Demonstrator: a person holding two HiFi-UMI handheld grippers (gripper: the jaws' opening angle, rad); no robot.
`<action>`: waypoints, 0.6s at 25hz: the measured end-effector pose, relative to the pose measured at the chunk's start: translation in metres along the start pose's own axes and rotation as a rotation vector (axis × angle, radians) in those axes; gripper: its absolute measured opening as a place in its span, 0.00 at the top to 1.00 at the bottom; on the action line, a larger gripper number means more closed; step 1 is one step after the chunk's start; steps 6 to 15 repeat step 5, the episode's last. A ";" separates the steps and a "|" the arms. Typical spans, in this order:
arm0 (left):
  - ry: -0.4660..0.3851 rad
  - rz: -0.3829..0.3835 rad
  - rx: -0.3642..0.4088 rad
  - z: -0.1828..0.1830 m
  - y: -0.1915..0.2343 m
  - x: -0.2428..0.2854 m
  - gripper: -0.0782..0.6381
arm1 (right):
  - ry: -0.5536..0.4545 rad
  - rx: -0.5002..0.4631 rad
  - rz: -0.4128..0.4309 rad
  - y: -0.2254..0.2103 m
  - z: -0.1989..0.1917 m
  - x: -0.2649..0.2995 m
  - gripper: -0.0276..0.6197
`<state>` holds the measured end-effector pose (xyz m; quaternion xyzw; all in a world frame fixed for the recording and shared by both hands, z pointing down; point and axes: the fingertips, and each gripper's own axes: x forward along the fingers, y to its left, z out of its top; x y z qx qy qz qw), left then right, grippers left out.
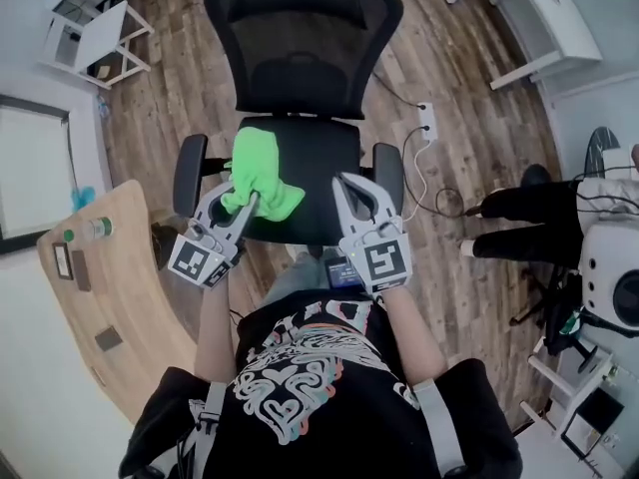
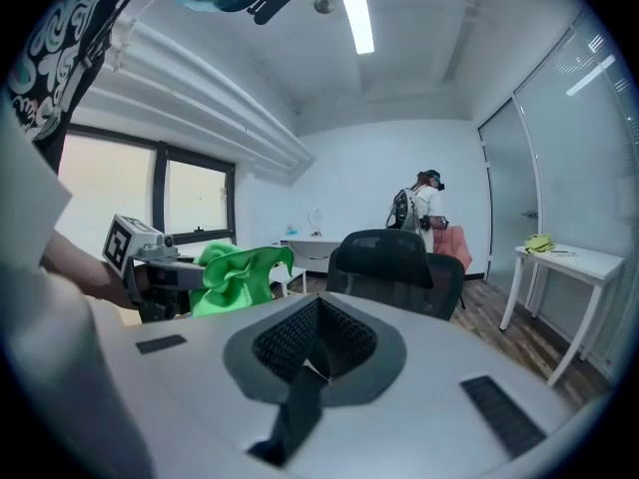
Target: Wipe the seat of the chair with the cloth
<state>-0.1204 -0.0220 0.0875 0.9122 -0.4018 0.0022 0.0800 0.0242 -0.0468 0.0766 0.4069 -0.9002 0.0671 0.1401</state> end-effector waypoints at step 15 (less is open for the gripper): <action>-0.018 0.023 0.027 0.032 -0.007 -0.014 0.76 | -0.064 -0.023 0.017 0.017 0.033 -0.007 0.96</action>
